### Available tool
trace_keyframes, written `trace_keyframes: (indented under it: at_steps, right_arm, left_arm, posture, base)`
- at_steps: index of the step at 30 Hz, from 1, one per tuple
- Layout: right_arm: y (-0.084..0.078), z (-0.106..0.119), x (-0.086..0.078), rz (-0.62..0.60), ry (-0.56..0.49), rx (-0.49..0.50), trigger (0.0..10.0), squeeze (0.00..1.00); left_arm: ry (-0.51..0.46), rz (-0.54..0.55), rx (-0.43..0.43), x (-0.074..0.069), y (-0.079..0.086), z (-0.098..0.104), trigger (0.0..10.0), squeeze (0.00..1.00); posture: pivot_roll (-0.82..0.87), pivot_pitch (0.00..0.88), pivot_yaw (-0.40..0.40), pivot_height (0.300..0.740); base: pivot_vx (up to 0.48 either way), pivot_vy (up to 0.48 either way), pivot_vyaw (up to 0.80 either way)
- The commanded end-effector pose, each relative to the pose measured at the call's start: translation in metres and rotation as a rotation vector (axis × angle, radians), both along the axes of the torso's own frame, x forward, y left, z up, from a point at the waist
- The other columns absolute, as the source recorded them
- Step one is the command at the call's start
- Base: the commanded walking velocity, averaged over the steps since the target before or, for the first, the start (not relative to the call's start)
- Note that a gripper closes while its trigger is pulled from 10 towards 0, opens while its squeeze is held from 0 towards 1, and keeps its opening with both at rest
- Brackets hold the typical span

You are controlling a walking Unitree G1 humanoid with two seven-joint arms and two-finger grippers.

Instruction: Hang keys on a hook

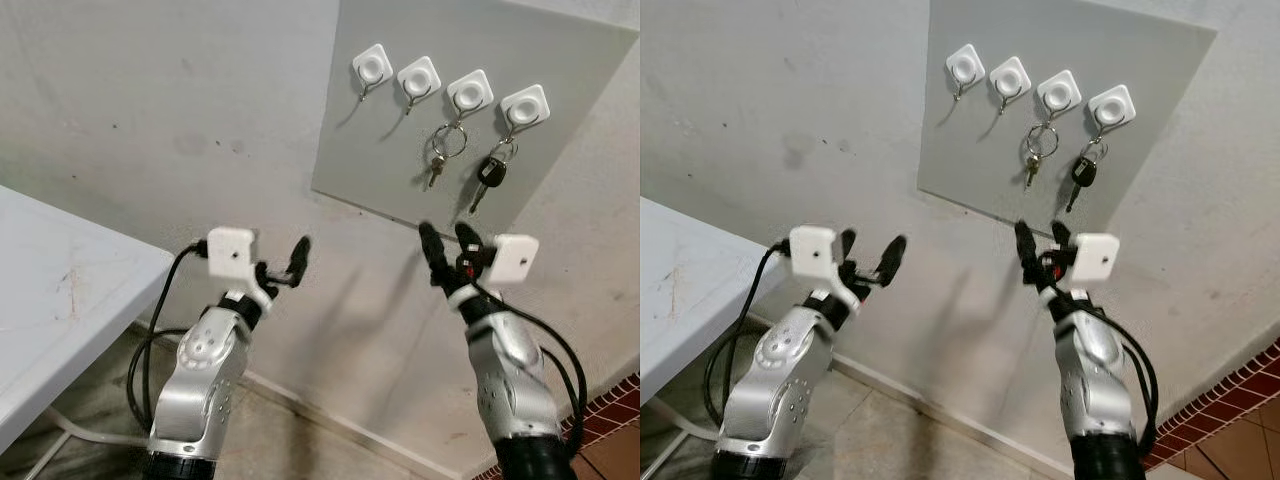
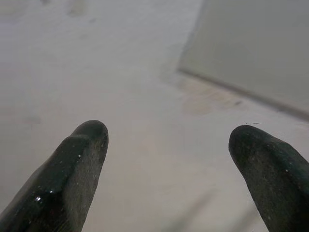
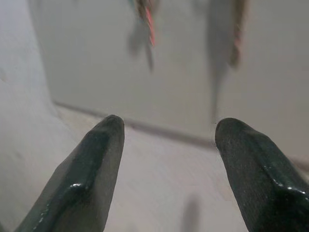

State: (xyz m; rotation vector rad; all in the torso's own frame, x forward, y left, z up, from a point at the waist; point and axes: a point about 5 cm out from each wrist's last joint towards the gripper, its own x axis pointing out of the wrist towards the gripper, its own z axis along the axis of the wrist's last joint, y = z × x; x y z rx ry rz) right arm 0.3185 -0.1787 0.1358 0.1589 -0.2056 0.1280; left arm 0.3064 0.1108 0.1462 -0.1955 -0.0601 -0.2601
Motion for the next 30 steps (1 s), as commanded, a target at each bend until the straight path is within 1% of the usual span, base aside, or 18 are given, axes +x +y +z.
trace_keyframes:
  at_steps: [1, 3, 4, 7, 10, 11, 13, 14, 18, 20, 30]
  right_arm:
    - [-0.004, -0.009, -0.007, -0.050, 0.035, -0.043, 10.0, 1.00]
    - [-0.004, -0.012, -0.008, -0.057, 0.046, -0.046, 10.0, 1.00]
    - [-0.004, -0.024, -0.014, -0.070, 0.091, -0.055, 10.0, 0.00]
    - [-0.005, -0.035, -0.021, -0.088, 0.135, -0.087, 10.0, 0.00]
    - [-0.008, -0.042, -0.026, -0.108, 0.165, -0.119, 10.0, 0.00]
    - [-0.010, -0.045, -0.029, -0.120, 0.174, -0.136, 10.0, 0.00]
    - [-0.011, -0.046, -0.030, -0.125, 0.178, -0.126, 10.0, 0.00]
    - [-0.012, -0.047, -0.032, -0.130, 0.177, -0.122, 10.0, 0.00]
    - [-0.010, -0.048, -0.032, -0.139, 0.180, -0.117, 10.0, 0.00]
    - [-0.006, -0.048, -0.032, -0.141, 0.179, -0.111, 10.0, 0.00]
    - [-0.009, -0.047, -0.033, -0.170, 0.172, -0.122, 10.0, 0.00]
  left_arm:
    - [0.029, 0.049, -0.014, 0.001, 0.006, -0.010, 10.0, 0.00]
    - [0.042, 0.061, -0.016, 0.001, 0.008, -0.013, 10.0, 0.00]
    - [0.063, 0.082, -0.022, 0.002, 0.012, -0.022, 10.0, 0.00]
    - [0.084, 0.099, -0.004, 0.002, 0.015, -0.031, 10.0, 0.00]
    - [0.078, 0.120, 0.004, 0.000, 0.019, -0.037, 10.0, 0.00]
    - [0.104, 0.131, -0.013, -0.001, 0.022, -0.043, 10.0, 0.00]
    - [0.112, 0.143, -0.008, -0.002, 0.024, -0.047, 10.0, 0.00]
    - [0.106, 0.151, 0.002, -0.003, 0.026, -0.048, 10.0, 0.00]
    - [0.100, 0.159, -0.005, -0.003, 0.030, -0.047, 10.0, 0.00]
    - [0.091, 0.167, -0.002, -0.002, 0.033, -0.047, 10.0, 0.00]
    - [0.072, 0.146, 0.007, 0.006, 0.031, -0.044, 10.0, 0.00]
  posture:
    - [0.03, 0.025, -0.072, 0.740]
    - [0.03, 0.020, -0.067, 0.740]
    - [0.03, 0.020, -0.067, 0.740]
    - [0.03, 0.021, -0.065, 0.740]
    - [0.02, 0.025, -0.061, 0.740]
    - [0.02, 0.026, -0.054, 0.740]
    - [0.02, 0.026, -0.054, 0.740]
    - [0.03, 0.028, -0.041, 0.740]
    - [0.03, 0.027, -0.019, 0.740]
    - [0.03, 0.028, -0.013, 0.740]
    - [0.01, 0.022, 0.012, 0.740]
  base:
    - [0.000, 0.000, 0.00]
    - [0.000, 0.000, 0.00]
    - [0.000, 0.000, 0.00]
    - [0.000, 0.000, 0.00]
    - [0.000, 0.000, 0.00]
    - [0.000, 0.000, 0.00]
    - [0.000, 0.000, 0.00]
    - [0.000, 0.000, 0.00]
    - [0.000, 0.000, 0.00]
    - [0.000, 0.000, 0.00]
    - [0.000, 0.000, 0.00]
